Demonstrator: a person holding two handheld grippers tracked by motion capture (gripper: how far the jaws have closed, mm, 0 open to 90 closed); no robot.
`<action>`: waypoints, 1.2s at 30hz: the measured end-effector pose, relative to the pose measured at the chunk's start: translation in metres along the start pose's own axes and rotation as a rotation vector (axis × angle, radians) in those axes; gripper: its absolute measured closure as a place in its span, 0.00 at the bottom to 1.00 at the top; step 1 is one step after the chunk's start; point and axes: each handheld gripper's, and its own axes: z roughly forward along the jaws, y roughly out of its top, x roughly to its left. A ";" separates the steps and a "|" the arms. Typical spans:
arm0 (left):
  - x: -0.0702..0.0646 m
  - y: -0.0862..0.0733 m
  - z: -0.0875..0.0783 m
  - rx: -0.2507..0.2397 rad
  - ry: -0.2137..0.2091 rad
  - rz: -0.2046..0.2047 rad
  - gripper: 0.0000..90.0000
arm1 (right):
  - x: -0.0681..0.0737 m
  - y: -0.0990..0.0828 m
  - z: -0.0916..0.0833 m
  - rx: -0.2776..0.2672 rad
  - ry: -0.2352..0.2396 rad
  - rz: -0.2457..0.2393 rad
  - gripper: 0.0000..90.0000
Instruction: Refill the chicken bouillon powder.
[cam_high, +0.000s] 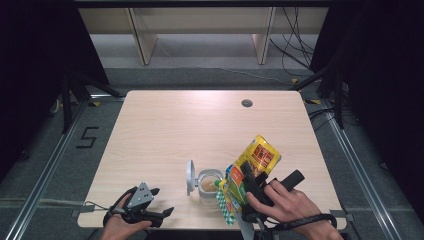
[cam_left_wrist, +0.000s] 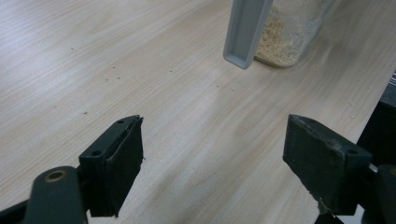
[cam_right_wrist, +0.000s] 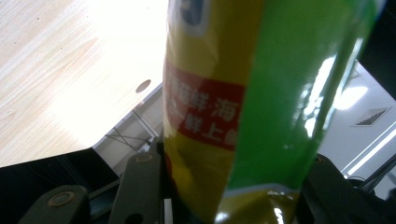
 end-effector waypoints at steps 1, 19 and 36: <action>0.001 0.001 0.000 0.000 0.002 0.027 0.22 | 0.000 0.000 0.000 0.001 0.000 0.000 0.67; 0.001 0.000 -0.001 0.001 -0.003 0.014 0.22 | 0.001 0.000 -0.001 -0.007 0.001 0.003 0.68; -0.001 0.000 0.000 0.000 0.001 -0.008 0.22 | 0.001 -0.001 0.001 -0.009 -0.002 0.000 0.68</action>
